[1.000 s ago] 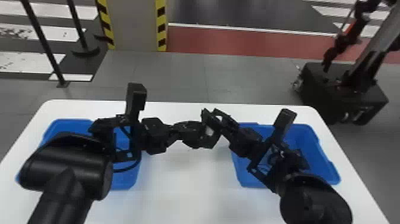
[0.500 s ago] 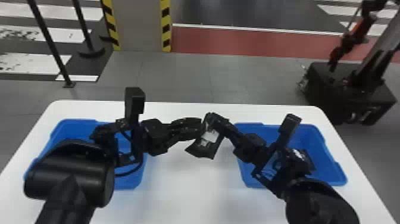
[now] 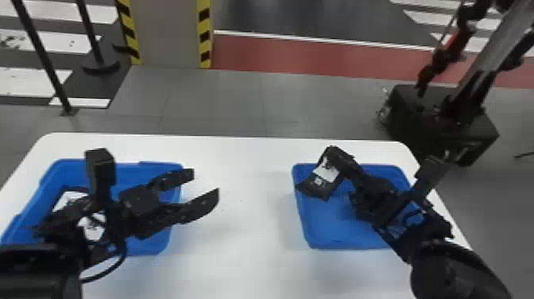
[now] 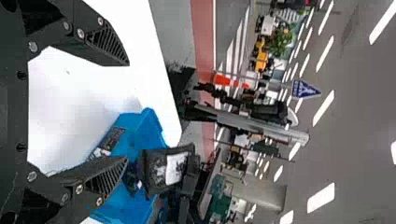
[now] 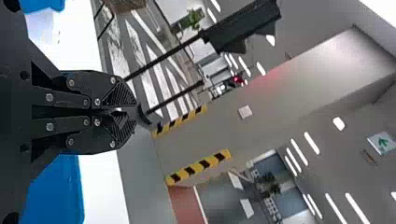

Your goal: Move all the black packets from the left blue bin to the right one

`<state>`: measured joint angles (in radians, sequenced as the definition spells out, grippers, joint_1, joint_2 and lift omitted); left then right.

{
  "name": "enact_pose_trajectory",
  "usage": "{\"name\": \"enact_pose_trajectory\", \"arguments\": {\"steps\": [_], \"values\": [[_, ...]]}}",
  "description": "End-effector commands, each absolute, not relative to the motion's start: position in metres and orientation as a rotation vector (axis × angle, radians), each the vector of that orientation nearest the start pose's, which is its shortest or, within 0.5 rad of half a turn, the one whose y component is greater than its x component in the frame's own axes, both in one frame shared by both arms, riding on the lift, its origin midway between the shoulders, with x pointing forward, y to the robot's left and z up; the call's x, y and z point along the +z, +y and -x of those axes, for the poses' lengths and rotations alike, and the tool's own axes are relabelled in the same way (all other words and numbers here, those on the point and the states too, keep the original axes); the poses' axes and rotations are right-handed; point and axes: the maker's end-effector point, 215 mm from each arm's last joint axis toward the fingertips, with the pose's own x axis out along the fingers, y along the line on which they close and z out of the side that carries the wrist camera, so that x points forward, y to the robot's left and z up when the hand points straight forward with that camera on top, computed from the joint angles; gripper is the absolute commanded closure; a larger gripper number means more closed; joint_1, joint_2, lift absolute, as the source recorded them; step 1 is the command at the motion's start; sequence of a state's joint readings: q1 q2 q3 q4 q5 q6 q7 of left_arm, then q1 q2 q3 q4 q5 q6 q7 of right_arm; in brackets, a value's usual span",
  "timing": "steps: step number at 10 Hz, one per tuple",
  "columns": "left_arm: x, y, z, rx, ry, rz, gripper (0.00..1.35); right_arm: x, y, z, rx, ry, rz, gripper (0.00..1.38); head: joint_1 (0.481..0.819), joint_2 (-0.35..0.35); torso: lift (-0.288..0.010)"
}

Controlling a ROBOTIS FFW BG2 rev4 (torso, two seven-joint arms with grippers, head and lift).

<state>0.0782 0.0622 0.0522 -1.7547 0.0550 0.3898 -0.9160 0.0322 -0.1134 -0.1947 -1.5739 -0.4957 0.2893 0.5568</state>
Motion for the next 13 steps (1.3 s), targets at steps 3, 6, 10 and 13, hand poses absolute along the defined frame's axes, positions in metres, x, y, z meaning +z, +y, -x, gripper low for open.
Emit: {"name": "enact_pose_trajectory", "arguments": {"steps": [3,6,10,13], "values": [[-0.397,0.244,-0.457,-0.588,0.333,0.05,0.13,-0.413,-0.278,-0.547,0.333,0.214,-0.471,0.27,0.695,-0.113,-0.11],[-0.421,0.325,-0.447,-0.42,0.444,-0.028,0.13,-0.402,-0.263,-0.527,0.345,0.187,-0.51,0.22,0.695,-0.007,-0.11],[-0.458,0.364,-0.443,-0.267,0.645,-0.037,0.13,-0.394,-0.247,-0.516,0.383,0.181,-0.531,0.3,0.695,0.114,-0.11],[-0.471,0.343,-0.469,-0.318,0.673,-0.026,0.13,-0.398,-0.244,-0.512,0.386,0.191,-0.54,0.3,0.695,0.132,-0.11]]}}
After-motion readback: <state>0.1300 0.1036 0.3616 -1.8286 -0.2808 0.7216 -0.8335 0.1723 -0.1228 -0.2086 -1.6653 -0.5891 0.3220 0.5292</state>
